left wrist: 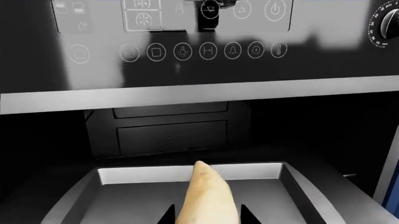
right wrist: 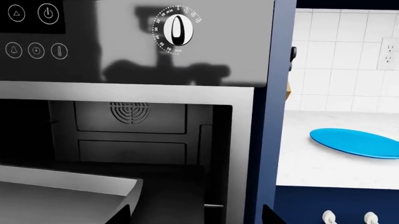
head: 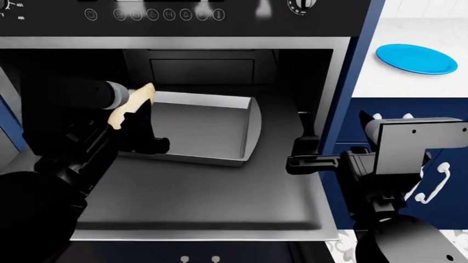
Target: Place the sweet potato on the top rack of the oven.
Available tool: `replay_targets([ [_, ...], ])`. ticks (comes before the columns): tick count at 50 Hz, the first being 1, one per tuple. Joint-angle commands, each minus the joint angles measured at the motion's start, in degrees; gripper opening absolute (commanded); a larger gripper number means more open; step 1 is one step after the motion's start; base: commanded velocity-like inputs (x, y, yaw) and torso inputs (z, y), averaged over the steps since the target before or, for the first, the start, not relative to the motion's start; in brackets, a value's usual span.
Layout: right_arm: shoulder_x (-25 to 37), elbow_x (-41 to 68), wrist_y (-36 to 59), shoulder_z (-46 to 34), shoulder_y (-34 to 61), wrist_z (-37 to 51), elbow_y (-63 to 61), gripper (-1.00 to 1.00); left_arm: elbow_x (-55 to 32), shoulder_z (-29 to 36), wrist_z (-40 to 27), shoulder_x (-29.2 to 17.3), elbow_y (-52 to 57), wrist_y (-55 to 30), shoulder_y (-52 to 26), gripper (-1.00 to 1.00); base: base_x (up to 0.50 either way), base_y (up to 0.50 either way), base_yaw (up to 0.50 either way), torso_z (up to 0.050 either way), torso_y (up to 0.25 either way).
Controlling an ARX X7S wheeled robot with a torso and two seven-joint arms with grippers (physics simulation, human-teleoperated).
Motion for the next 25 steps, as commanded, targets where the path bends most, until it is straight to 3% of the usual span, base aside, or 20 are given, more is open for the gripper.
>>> replay_targets([
  [1,0.16,0.30,-1.18,0.89,-1.11,0.48,0.11,1.00,6.86,4.49,4.36,1.11,-3.38,2.13,1.49,-1.00,0.00,0.00,0.00,0.000,0.000],
  [10,0.21,0.61,-2.40,1.03,-1.98,0.69,0.13,1.00,12.22,7.72,7.68,3.25,-9.09,5.49,0.60,-1.00,0.00,0.00,0.00,0.000,0.000],
  [15,0.40,0.88,-2.72,1.34,-2.29,0.74,0.17,1.00,19.45,13.16,12.35,6.14,-16.36,10.28,-1.39,-1.00,0.00,0.00,0.00,0.000,0.000],
  [25,0.75,1.01,-4.40,1.79,-3.63,0.80,0.88,1.00,26.05,17.45,17.04,9.00,-27.32,15.67,-5.77,-1.00,0.00,0.00,0.00,0.002,0.001],
])
